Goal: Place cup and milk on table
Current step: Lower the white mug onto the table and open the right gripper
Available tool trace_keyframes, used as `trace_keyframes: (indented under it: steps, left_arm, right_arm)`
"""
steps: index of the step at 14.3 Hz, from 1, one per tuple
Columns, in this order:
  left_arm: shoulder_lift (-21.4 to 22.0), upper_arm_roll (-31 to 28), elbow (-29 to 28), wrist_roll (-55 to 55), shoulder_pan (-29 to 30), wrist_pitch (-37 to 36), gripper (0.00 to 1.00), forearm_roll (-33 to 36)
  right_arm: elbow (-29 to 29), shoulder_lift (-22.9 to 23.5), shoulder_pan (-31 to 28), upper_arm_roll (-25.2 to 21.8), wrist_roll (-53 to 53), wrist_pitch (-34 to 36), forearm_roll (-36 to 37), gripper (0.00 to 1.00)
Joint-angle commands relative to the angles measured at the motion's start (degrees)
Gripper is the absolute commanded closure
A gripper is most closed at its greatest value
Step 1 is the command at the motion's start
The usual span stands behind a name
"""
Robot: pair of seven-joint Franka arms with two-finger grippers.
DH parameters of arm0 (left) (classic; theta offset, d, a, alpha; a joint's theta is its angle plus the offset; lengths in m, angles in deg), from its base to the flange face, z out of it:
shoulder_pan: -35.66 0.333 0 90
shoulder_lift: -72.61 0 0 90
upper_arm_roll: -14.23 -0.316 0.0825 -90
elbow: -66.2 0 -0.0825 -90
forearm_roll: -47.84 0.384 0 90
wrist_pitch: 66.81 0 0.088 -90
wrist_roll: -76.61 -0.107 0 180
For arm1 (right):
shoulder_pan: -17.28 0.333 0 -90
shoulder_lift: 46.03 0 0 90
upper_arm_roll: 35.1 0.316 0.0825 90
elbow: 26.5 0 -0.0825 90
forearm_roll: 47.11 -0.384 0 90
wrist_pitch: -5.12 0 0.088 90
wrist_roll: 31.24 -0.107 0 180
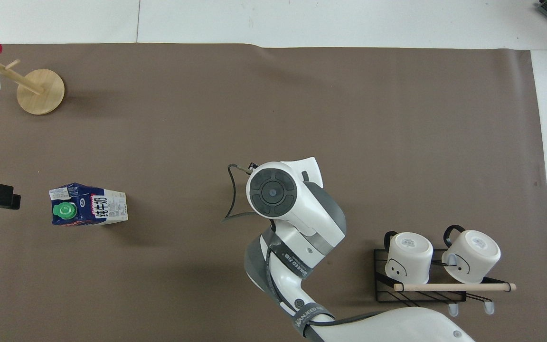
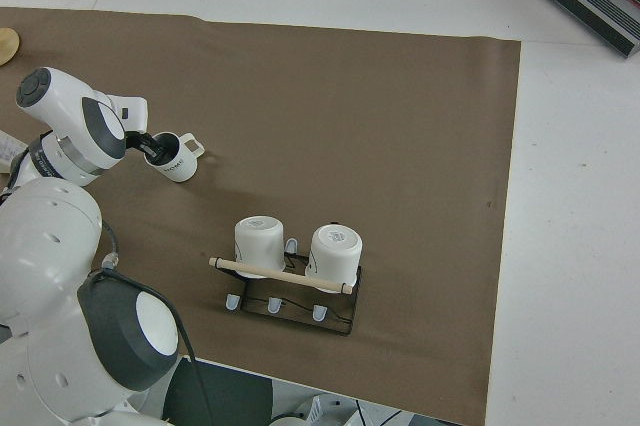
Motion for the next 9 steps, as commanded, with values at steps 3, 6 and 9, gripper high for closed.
trace_keyframes:
  steps: [3,6,9]
  left_arm:
    - [0.8,0.8,-2.6,-0.5,1.1,3.0,0.00,0.7]
    - [2.1,0.8,-8.3,-0.6,0.2,9.3,0.00,0.8]
    - [3.6,0.8,-15.8,-0.6,0.1,16.1,0.00,0.8]
  right_arm:
    - [-0.2,-3.8,-1.0,-0.1,4.2,0.1,1.2,0.00]
    - [-0.2,-8.2,-2.8,0.0,8.8,3.0,-0.8,0.00]
    - [-0.2,-12.8,-5.1,-0.1,16.5,7.3,-4.5,0.00]
